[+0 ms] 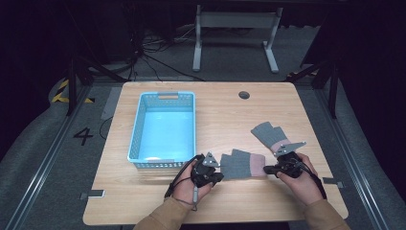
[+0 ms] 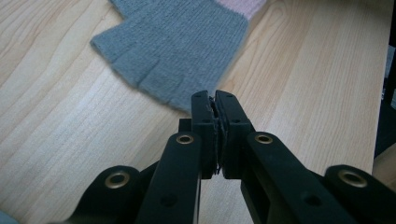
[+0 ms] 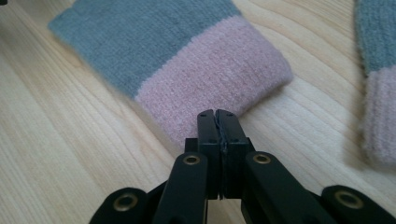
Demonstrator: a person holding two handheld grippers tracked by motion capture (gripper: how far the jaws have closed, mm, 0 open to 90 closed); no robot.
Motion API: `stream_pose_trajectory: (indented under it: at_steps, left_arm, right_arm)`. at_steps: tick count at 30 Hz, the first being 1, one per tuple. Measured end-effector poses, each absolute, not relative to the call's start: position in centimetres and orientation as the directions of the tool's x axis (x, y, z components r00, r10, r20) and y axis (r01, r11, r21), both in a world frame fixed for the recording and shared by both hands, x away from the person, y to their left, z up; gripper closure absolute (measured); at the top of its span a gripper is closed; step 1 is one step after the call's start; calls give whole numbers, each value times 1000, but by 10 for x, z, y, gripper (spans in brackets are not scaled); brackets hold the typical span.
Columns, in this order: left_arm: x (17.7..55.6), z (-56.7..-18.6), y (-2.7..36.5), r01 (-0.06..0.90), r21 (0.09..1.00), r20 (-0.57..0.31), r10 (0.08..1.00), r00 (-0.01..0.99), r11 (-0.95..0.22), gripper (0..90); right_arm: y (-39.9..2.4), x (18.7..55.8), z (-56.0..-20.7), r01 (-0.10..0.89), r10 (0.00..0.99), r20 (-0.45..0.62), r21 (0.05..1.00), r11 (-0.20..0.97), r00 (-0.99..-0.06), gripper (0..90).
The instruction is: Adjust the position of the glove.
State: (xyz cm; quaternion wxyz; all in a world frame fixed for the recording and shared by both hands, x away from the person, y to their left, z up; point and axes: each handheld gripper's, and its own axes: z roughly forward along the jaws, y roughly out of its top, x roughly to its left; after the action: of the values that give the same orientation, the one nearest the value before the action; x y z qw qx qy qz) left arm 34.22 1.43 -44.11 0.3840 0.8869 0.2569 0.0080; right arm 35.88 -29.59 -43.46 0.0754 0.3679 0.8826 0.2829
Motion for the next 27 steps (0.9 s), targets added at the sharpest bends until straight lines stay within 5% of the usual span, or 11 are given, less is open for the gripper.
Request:
stream_pose_trajectory:
  at_steps: [12,27]
  left_arm:
    - [340,-436,20,453,689,-190,462,866,-566,824]
    - [335,-415,55,482,668,-222,466,856,-567,709]
  right_arm:
    - [-299,357,-428,595,691,79,583,553,-719,896]
    - [-308,350,-406,576,710,82,654,491,-699,733]
